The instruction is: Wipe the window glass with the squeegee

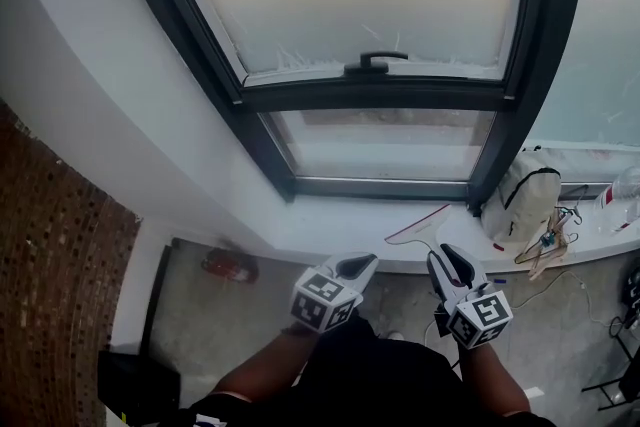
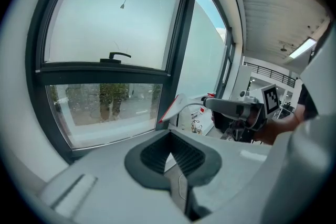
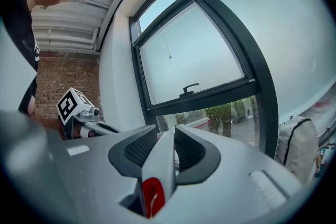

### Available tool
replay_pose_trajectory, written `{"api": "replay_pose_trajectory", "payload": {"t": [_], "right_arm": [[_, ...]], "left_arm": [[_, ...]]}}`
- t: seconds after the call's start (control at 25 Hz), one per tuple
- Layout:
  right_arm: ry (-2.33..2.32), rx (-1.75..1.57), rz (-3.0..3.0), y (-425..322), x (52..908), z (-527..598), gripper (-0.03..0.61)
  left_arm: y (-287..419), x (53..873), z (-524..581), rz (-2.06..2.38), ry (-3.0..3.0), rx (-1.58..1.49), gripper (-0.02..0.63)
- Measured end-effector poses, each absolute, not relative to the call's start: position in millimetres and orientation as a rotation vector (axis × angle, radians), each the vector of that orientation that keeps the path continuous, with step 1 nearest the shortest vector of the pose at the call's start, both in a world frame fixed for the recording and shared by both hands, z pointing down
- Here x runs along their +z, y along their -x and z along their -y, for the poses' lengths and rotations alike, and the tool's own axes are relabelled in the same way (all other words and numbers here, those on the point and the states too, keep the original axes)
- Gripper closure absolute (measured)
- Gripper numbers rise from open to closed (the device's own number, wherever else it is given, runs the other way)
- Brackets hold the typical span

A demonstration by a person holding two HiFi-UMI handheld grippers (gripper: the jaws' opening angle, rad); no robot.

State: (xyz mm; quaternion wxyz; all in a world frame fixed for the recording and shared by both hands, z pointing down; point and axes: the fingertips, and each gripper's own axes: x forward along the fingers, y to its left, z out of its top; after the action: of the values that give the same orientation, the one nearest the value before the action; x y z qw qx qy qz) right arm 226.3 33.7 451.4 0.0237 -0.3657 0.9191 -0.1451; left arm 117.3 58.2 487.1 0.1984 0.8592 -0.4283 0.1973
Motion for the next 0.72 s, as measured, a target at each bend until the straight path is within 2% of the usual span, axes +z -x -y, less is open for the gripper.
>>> {"api": "replay_pose_trajectory", "payload": {"t": [0.48, 0.72], "right_arm": [[1.288, -0.342, -2.700, -225, 417, 57, 0.448], [1.411, -0.194, -2.548, -228, 353, 132, 0.448]], "left_arm": [[-102, 477, 29, 1.111, -2.504, 0.573, 0.614], [-86, 446, 102, 1.038, -2.634, 0.502, 0.614]]}}
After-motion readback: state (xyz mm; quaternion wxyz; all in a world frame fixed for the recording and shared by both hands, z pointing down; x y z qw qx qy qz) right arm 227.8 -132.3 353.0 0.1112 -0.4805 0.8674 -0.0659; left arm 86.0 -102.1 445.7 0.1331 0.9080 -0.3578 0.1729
